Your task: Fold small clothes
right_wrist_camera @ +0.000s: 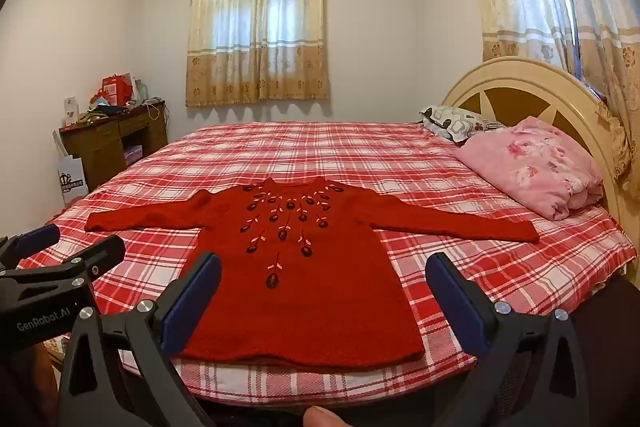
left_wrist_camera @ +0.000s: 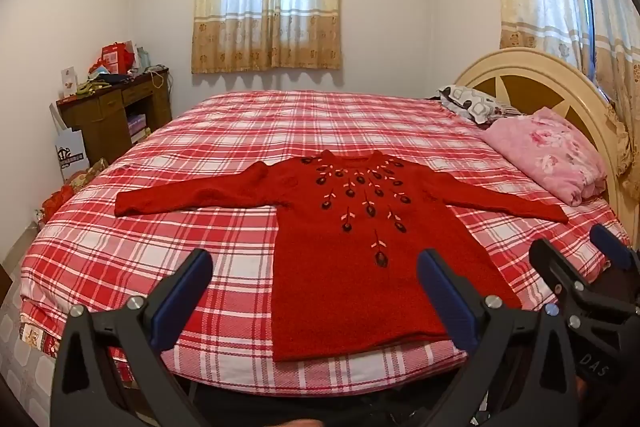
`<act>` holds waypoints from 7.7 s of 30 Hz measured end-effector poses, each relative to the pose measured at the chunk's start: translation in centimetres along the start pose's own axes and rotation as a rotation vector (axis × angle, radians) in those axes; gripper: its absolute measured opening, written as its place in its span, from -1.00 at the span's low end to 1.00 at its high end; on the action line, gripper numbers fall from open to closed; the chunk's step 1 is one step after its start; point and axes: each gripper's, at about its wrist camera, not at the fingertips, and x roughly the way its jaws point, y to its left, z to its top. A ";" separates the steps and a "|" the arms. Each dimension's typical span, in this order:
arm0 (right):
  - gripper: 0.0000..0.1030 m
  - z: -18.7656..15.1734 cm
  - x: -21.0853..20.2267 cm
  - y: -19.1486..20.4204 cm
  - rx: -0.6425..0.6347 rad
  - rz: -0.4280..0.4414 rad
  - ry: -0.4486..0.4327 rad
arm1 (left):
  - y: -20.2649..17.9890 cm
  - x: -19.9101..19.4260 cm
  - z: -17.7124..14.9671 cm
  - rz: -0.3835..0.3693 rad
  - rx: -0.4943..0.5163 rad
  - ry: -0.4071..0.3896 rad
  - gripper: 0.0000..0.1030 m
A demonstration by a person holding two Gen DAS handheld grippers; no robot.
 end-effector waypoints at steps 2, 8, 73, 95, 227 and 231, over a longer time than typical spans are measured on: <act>0.98 0.0 0.0 0.0 -0.002 -0.002 0.000 | 0.0 0.0 0.0 0.008 0.009 -0.001 1.00; 0.98 0.1 -0.1 0.0 -0.001 -0.005 -0.014 | 0.0 -0.2 0.0 0.007 0.011 -0.008 1.00; 0.98 -0.3 0.2 0.3 0.000 -0.004 -0.004 | 0.2 0.2 -0.6 0.005 -0.021 0.005 1.00; 0.98 -1.0 1.5 0.6 -0.025 0.037 0.026 | 0.1 1.2 -0.6 -0.024 -0.048 0.052 1.00; -0.65 8.3 44.2 17.0 -0.335 0.398 0.479 | 26.6 25.4 0.7 0.396 -0.187 0.255 1.00; -0.10 4.0 44.3 17.4 -0.340 0.480 0.609 | 26.2 24.9 0.4 0.397 -0.169 0.261 1.00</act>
